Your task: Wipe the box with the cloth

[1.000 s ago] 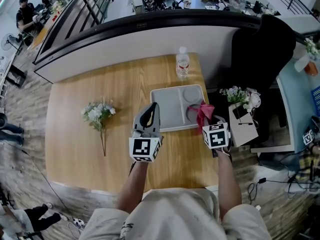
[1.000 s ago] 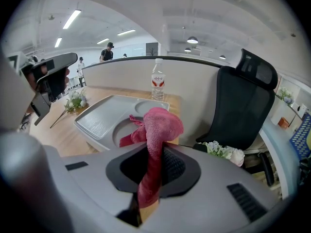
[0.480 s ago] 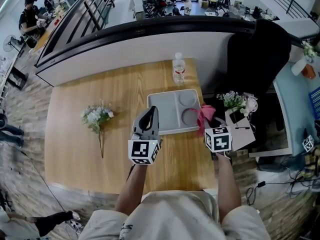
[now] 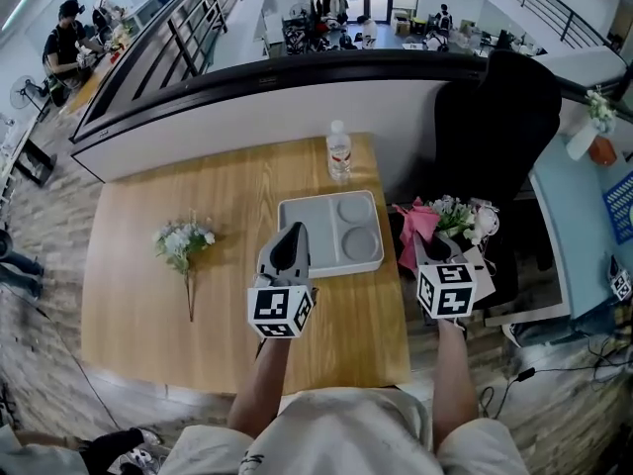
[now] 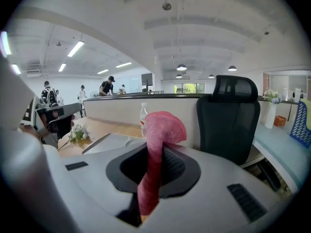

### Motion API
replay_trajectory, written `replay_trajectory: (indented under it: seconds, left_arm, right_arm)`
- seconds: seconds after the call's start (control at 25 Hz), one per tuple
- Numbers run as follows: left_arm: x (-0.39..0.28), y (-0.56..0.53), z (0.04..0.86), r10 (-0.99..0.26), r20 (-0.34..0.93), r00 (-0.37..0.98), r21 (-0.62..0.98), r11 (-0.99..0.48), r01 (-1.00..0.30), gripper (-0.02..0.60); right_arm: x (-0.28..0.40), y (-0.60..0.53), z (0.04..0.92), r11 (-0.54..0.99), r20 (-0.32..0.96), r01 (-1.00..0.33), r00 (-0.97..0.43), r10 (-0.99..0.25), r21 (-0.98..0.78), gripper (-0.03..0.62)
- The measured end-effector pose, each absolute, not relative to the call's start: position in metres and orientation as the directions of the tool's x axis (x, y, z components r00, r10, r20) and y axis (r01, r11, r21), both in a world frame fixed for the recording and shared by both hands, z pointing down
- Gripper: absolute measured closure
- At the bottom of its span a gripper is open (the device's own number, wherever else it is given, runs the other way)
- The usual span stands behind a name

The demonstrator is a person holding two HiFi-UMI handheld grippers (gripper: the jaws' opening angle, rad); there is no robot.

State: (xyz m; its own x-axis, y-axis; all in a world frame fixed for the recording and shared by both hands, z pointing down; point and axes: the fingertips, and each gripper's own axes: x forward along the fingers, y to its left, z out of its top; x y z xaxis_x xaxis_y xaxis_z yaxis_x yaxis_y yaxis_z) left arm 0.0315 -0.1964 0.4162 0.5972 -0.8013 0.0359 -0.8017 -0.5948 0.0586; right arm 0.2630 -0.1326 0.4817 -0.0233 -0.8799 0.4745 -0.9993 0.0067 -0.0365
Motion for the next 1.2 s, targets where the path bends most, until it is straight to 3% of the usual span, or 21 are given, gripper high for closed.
replay_trajectory:
  seconds: [0.6,0.88,1.2]
  left_arm:
    - [0.027,-0.193,0.369,-0.820,-0.032,0.572,-0.012,-0.571,-0.821,0.568]
    - [0.029,-0.188,0.351,-0.806,-0.143,0.575,-0.058,-0.573,-0.818,0.568]
    - [0.026,-0.186,0.349,-0.815,-0.189,0.548,-0.078,-0.544,-0.836,0.568]
  right_arm:
    - [0.285,-0.129,0.374,-0.005,0.128,-1.000,0.008,-0.992,0.023,0.536]
    - [0.288,-0.127,0.353,-0.014,-0.025,-0.999,0.013,-1.000,0.051,0.536]
    - [0.293,-0.125,0.352,-0.021,-0.077,-0.998,0.016,-0.997,0.063,0.536]
